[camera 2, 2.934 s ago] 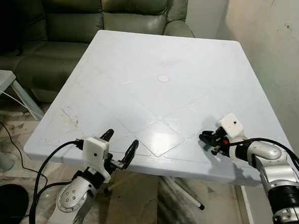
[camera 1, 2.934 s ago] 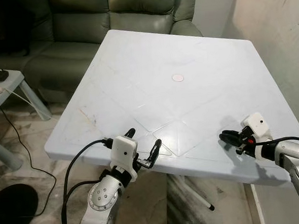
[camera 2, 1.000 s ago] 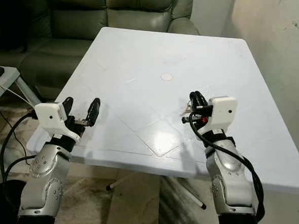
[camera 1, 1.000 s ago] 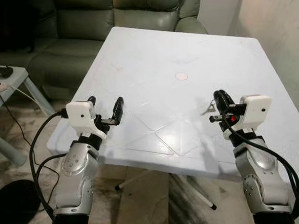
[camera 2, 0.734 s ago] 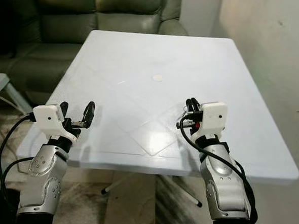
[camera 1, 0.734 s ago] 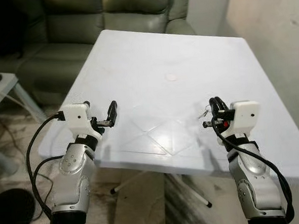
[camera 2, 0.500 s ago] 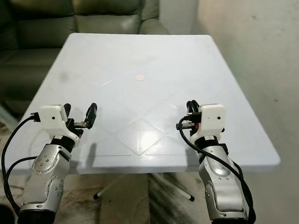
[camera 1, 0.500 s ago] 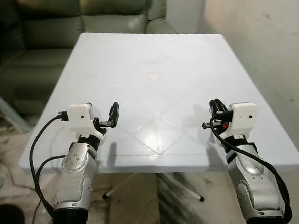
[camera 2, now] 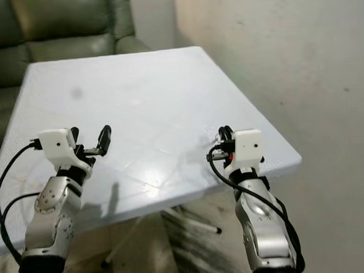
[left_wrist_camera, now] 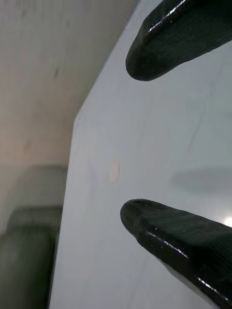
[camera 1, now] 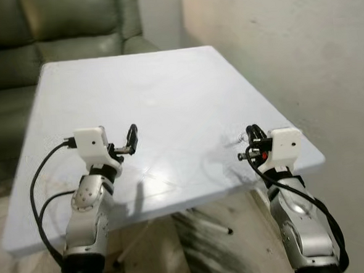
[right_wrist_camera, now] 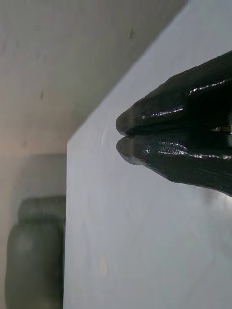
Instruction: Hang keys on a hook
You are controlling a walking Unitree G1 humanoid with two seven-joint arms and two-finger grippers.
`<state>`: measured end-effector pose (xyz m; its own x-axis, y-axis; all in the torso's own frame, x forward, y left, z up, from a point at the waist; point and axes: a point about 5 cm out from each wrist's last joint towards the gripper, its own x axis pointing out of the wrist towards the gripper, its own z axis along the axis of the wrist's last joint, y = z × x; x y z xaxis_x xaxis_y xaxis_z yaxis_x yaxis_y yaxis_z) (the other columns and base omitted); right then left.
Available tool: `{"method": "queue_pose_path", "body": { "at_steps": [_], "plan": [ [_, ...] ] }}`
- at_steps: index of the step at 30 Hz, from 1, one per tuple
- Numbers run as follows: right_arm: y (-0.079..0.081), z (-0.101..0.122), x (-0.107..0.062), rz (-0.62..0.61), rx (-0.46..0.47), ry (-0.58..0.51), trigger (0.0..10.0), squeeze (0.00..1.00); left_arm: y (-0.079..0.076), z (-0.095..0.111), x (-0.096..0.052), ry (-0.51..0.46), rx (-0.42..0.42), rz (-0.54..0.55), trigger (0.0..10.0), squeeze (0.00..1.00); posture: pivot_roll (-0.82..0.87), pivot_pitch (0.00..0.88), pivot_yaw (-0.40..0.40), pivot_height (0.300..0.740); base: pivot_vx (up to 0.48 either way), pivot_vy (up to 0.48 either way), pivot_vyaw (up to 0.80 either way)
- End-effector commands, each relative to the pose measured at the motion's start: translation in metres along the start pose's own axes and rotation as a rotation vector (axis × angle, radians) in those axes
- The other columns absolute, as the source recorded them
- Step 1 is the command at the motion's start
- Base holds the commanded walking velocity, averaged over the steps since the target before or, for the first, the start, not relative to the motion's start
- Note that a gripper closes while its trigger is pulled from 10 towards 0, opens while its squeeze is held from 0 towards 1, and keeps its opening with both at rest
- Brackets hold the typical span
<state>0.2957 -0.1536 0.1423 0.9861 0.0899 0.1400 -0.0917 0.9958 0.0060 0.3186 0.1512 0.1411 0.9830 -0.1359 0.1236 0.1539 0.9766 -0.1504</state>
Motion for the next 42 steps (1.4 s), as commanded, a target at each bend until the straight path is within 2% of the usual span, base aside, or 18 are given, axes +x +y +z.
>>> {"method": "queue_pose_path", "body": {
  "at_steps": [1,11,14,17,19,23,42],
  "plan": [
    [0.0001,-0.0003,0.0005,0.000,-0.002,0.007,10.0,0.00,0.0027,0.0035,-0.0005,-0.012,0.016,0.011,10.0,0.00,-0.01,0.039,-0.017,0.740,0.000,0.000,-0.77],
    [-0.0004,-0.0011,-0.0023,-0.012,-0.001,0.011,10.0,0.00,-0.0027,0.0007,-0.0052,-0.012,0.045,-0.013,10.0,0.00,-0.02,0.052,-0.013,0.740,0.000,0.000,-0.77],
    [-0.0007,-0.0021,-0.0036,-0.016,0.002,0.017,10.0,0.00,-0.0027,0.0020,-0.0052,-0.023,0.015,-0.026,10.0,0.00,-0.03,0.055,-0.009,0.740,0.000,0.000,-0.77],
    [-0.0003,-0.0025,-0.0039,-0.019,0.003,0.018,10.0,0.00,-0.0018,0.0002,-0.0041,-0.001,0.032,-0.022,10.0,0.00,-0.02,0.054,-0.007,0.740,0.000,0.000,-0.77],
    [0.0000,-0.0028,-0.0041,-0.019,0.002,0.019,10.0,0.00,-0.0022,-0.0003,-0.0038,0.000,0.013,-0.022,10.0,0.00,-0.03,0.054,-0.006,0.740,0.000,0.461,-0.77],
    [0.0005,-0.0029,-0.0037,-0.020,0.005,0.019,10.0,0.00,-0.0031,0.0007,-0.0032,-0.002,0.056,-0.022,10.0,0.00,-0.02,0.054,-0.006,0.740,0.000,0.119,-0.77],
    [0.0055,-0.0053,-0.0052,-0.001,0.005,0.030,10.0,0.00,-0.0053,-0.0033,-0.0066,0.021,0.005,-0.042,10.0,0.00,-0.02,0.041,-0.014,0.740,0.000,0.000,-0.77]
  ]
}}
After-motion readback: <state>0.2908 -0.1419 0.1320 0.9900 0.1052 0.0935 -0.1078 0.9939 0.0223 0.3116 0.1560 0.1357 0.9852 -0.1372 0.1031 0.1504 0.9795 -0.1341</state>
